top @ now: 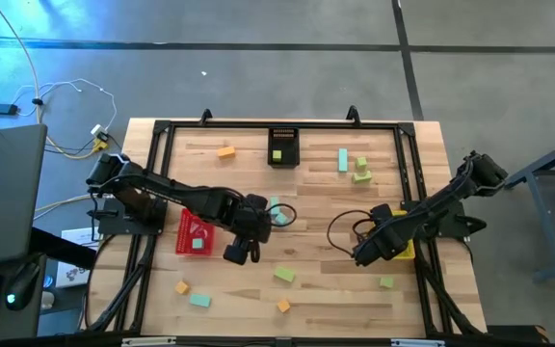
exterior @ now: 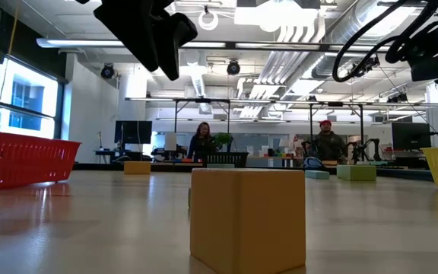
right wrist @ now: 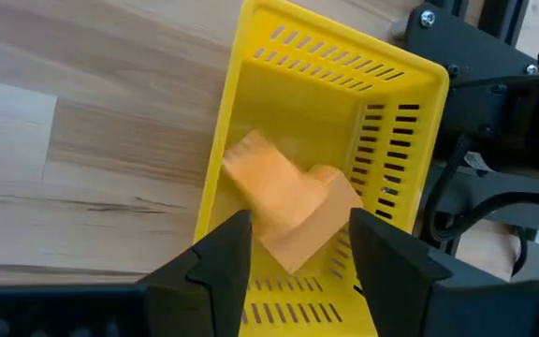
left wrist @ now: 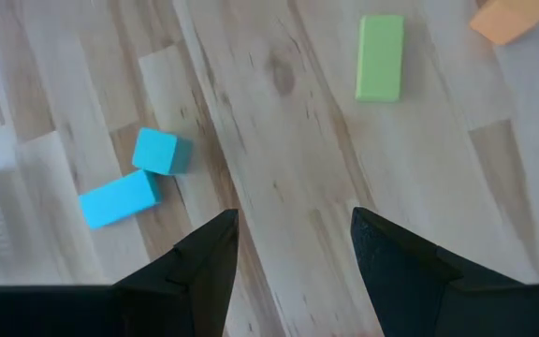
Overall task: Sort & place blocks by color
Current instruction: Put the blue block into the red bin, then put the green block into the black bin
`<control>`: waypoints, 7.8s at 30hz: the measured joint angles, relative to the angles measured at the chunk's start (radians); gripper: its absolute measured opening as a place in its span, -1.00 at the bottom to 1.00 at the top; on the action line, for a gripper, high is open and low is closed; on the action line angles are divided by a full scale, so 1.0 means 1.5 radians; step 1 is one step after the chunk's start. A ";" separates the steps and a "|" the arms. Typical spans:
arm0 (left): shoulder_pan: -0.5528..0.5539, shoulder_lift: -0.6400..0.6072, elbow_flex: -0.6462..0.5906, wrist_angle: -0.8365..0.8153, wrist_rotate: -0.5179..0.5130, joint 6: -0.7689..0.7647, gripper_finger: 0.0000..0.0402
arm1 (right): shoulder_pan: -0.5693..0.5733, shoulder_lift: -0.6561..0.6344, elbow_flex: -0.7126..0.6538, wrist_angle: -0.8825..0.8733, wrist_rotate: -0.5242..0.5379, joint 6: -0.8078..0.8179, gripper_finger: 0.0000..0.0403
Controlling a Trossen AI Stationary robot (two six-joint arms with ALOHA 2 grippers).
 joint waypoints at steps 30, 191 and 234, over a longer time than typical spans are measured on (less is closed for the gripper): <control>0.062 0.028 0.000 0.117 -0.001 0.199 0.26 | -0.015 0.000 0.136 -0.047 0.219 -0.019 -0.16; -0.104 -0.348 -0.404 -0.069 -0.008 -0.409 0.13 | -0.622 0.005 0.135 0.113 0.093 -0.889 -0.16; -0.130 -0.348 -0.381 -0.040 -0.008 -0.443 0.13 | -0.670 0.005 -0.163 0.431 0.130 -1.410 -0.16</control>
